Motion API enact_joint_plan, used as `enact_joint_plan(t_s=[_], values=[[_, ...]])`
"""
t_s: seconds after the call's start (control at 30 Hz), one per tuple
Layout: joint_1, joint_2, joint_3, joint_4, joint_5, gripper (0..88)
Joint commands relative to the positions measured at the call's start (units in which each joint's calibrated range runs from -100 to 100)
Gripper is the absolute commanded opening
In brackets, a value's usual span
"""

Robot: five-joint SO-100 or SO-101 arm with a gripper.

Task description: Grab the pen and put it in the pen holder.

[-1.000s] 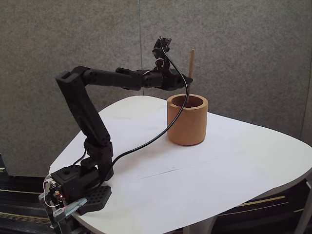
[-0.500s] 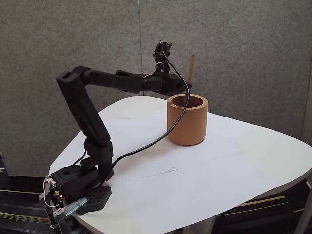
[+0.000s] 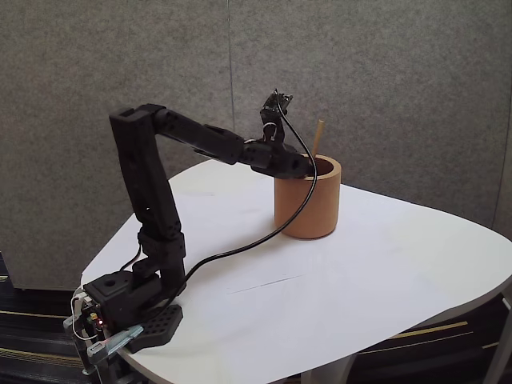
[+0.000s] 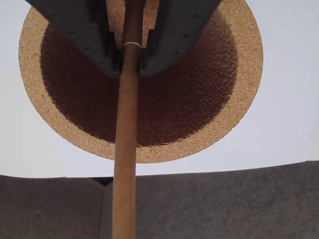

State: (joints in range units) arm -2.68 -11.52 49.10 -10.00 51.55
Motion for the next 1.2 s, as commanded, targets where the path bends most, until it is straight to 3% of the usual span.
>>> enact_joint_plan(t_s=[0.0,0.5,0.73,1.17], values=[[-0.1,1.4,-6.3,-1.0,-0.1,0.5],[-0.4,1.6,-7.1,-1.0,-0.1,1.4],[-0.2,1.1,-7.1,-1.0,-0.1,16.7],[-0.8,0.9,-9.2,-0.3,-0.1,17.7]])
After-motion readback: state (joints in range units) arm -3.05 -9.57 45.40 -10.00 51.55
